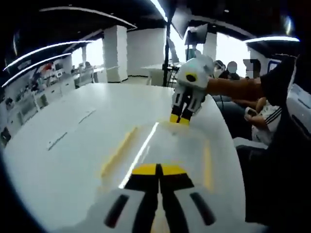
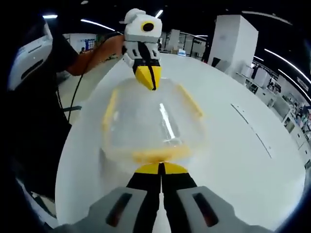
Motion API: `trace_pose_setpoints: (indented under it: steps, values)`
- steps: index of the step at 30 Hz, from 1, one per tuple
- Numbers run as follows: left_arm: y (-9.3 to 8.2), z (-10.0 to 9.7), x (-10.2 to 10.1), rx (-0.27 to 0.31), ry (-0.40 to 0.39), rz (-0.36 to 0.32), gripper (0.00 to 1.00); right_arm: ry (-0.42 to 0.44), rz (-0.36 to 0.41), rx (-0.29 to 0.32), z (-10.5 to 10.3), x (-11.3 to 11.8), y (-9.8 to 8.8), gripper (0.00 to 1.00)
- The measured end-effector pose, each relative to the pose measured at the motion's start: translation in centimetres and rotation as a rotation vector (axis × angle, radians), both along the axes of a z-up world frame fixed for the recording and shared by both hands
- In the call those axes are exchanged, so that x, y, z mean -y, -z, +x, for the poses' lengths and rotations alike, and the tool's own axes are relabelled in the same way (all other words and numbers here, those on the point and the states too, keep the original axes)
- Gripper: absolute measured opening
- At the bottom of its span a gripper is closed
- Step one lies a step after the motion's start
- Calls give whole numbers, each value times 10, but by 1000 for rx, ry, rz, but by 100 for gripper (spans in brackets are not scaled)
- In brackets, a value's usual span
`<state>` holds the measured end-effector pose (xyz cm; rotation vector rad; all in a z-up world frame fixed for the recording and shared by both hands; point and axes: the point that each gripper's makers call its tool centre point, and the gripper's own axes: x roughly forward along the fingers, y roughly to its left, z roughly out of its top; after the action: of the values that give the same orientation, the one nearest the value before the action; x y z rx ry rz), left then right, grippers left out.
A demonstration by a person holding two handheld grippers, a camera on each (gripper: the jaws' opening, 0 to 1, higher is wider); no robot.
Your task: Snap each plastic latch of the storage box into its locked position after aligning the lid with the box until every specified latch is closed and the lid sits flush.
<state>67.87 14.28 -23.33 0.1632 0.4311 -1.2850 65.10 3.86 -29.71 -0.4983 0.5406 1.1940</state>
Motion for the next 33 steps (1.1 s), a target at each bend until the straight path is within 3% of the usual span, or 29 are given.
trace_pose_setpoints:
  steps: [1,3,5,6,8,14,15,26,33]
  values:
    - [-2,0,-4,-9,-5,-8,0,28,17,4,4,3,-4,0]
    - [0,-3,-16,-10,4,38,0,50,47,16,5,6,-15,0]
    - [1,3,-24,30,-21,71,0,50,45,23,5,6,-18,0]
    - [5,5,-37,63,-33,137,0,63,48,72,9,7,-27,0]
    - [3,5,-44,37,-40,118,0,62,12,116,13,9,-28,0]
    - [6,0,-63,39,-53,149,0,58,51,157,15,-2,-39,0]
    - [8,-1,-71,38,-65,154,0,57,137,165,13,-16,-51,0]
    - [21,0,-99,9,-96,181,0,-28,207,102,5,-63,-48,0]
    - [32,-1,-106,-12,-98,152,0,-72,191,94,4,-83,-41,0]
